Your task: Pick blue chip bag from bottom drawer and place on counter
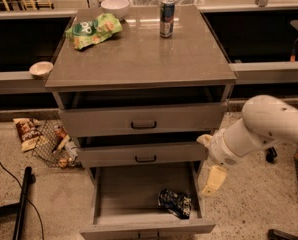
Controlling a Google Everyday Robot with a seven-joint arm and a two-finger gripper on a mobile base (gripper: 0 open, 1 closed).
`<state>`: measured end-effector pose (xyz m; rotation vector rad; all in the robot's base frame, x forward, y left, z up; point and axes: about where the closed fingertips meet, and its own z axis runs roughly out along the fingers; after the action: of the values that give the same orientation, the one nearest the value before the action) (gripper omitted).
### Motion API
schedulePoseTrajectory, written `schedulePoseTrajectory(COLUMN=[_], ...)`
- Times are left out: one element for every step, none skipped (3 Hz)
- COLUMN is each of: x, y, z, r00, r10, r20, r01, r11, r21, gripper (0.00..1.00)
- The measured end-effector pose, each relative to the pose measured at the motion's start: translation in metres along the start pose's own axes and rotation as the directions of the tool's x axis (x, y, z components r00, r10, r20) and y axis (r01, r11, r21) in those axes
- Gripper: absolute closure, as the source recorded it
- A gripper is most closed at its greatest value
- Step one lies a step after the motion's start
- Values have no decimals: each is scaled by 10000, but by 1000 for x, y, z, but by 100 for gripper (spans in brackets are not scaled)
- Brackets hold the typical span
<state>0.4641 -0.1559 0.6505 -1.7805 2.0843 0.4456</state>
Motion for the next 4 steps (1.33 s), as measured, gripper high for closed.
schedulePoseTrajectory(x=[21,42,60,77], y=[-14,-29,-43,-47], z=[57,106,152,192], r00=[9973,9846,9673,9525], r10=[-75,123,488,1212], r20=[736,1742,2489,2794], r01=[97,-44,-334,-911], r11=[9995,9990,9973,9888], r21=[-294,-455,-659,-1184], gripper=[0,0,0,0])
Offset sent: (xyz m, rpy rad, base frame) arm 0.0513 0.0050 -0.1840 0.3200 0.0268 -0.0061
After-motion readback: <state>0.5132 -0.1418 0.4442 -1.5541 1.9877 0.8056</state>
